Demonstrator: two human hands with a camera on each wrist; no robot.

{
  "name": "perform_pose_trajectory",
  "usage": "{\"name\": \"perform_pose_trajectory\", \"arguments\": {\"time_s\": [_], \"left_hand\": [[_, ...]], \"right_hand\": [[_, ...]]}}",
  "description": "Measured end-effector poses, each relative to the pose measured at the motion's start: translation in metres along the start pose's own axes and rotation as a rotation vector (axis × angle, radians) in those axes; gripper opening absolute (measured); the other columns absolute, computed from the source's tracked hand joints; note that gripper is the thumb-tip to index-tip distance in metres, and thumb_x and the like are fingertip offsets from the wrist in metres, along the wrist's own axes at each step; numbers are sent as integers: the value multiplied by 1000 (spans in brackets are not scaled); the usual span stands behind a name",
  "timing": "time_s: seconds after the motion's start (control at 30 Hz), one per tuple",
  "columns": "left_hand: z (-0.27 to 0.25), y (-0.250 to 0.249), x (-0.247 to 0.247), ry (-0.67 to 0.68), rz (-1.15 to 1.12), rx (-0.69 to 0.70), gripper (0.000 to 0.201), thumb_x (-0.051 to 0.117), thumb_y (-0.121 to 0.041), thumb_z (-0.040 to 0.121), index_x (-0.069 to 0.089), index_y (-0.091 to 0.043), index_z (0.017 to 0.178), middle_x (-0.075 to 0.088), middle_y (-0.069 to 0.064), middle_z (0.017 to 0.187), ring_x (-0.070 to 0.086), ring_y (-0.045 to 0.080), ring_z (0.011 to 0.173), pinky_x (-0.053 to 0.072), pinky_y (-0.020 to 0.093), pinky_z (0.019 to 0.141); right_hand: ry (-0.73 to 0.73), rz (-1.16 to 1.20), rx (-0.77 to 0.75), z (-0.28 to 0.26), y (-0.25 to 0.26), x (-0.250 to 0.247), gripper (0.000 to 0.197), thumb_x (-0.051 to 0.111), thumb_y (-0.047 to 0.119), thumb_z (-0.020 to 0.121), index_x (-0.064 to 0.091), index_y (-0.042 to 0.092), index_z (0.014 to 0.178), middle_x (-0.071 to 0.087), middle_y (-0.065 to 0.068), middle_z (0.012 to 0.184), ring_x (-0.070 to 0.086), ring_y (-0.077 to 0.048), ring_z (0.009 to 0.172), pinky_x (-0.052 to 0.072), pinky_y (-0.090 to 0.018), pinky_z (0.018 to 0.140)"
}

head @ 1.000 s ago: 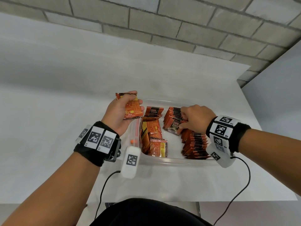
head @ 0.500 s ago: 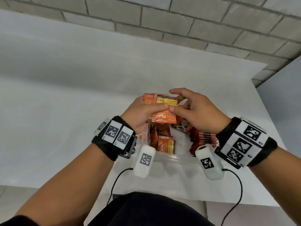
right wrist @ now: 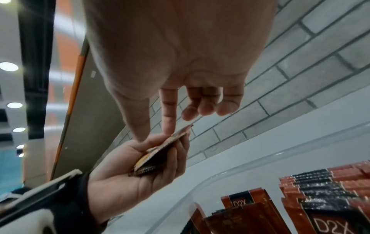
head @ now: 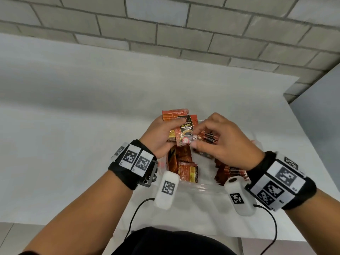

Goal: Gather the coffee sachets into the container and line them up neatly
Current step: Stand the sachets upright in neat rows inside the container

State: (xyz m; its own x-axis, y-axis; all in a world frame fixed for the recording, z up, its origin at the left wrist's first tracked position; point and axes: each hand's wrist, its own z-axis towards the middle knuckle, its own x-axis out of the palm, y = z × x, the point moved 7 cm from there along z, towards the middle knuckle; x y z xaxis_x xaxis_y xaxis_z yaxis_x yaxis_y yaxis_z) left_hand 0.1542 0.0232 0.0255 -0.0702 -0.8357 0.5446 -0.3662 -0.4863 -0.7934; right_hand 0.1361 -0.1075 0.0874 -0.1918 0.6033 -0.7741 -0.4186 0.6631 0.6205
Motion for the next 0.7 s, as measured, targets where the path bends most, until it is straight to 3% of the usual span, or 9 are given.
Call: {"name": "perform_pose_trajectory", "arguments": {"time_s": [0.07, 0.13, 0.2, 0.27, 0.4, 0.5, 0.57, 0.63, 0.7], "left_hand": [[1, -1, 2, -2, 43, 4, 27, 54, -1, 90, 60, -7, 116, 69, 15, 103, 67, 28, 91, 54, 41, 83], [2, 0, 6, 15, 83, 1, 26, 55, 0, 89, 61, -10, 113, 69, 13, 101, 67, 27, 90, 54, 41, 83], [1, 0, 11, 45, 126, 8, 27, 56, 1, 89, 61, -10, 113, 68, 12, 100, 68, 25, 88, 56, 38, 78], [-1, 1, 17, 69, 152, 15, 28, 57, 3, 88, 60, -10, 112, 67, 13, 98, 67, 25, 85, 57, 36, 74], [-5, -1, 18, 77, 122, 14, 23, 61, -13, 83, 60, -12, 105, 69, 3, 81, 68, 17, 75, 57, 31, 66], [-6, -3, -2, -18, 30, 0, 20, 61, -21, 85, 59, -11, 102, 63, 5, 77, 62, 17, 64, 54, 28, 60], [-6, -2, -18, -81, -41, -16, 24, 63, -23, 81, 59, -11, 101, 62, 7, 76, 59, 19, 61, 53, 29, 58], [-7, 1, -28, -114, -74, -33, 25, 64, -24, 79, 61, -11, 100, 62, 7, 77, 59, 19, 61, 54, 29, 58], [-8, 3, -32, -124, -83, -39, 29, 65, -25, 75, 62, -11, 100, 62, 8, 79, 60, 19, 62, 54, 29, 59]], "right_hand": [[-111, -19, 22, 2, -5, -12, 20, 71, 32, 81, 64, 25, 98, 52, 4, 92, 48, 4, 76, 35, -7, 68], [-161, -50, 50, 5, -10, -18, 26, 69, 27, 84, 62, 27, 110, 53, 5, 98, 50, -1, 75, 36, -6, 66], [-134, -43, 66, 8, -11, -18, 34, 67, 23, 86, 60, 29, 119, 56, 7, 102, 55, -5, 75, 39, -5, 66], [-49, -3, 120, 11, -11, -17, 36, 66, 22, 87, 57, 31, 121, 60, 10, 96, 57, 0, 72, 40, -5, 65], [173, -23, 217, 11, -19, -16, 25, 70, 25, 84, 60, 34, 105, 61, 10, 83, 53, 2, 65, 37, -10, 62], [269, -121, 249, 6, -32, -16, 14, 73, 22, 82, 61, 28, 85, 61, 8, 79, 51, 6, 59, 37, -6, 57], [332, -241, 303, 5, -51, -11, 15, 73, 21, 81, 59, 24, 81, 62, 5, 79, 52, 1, 63, 36, -9, 54], [401, -346, 355, 5, -70, -1, 18, 74, 20, 80, 57, 22, 78, 60, 5, 76, 54, -11, 70, 37, -17, 57], [452, -431, 387, 7, -84, 7, 21, 74, 20, 79, 55, 24, 74, 57, 9, 72, 55, -15, 73, 39, -23, 60]]}}
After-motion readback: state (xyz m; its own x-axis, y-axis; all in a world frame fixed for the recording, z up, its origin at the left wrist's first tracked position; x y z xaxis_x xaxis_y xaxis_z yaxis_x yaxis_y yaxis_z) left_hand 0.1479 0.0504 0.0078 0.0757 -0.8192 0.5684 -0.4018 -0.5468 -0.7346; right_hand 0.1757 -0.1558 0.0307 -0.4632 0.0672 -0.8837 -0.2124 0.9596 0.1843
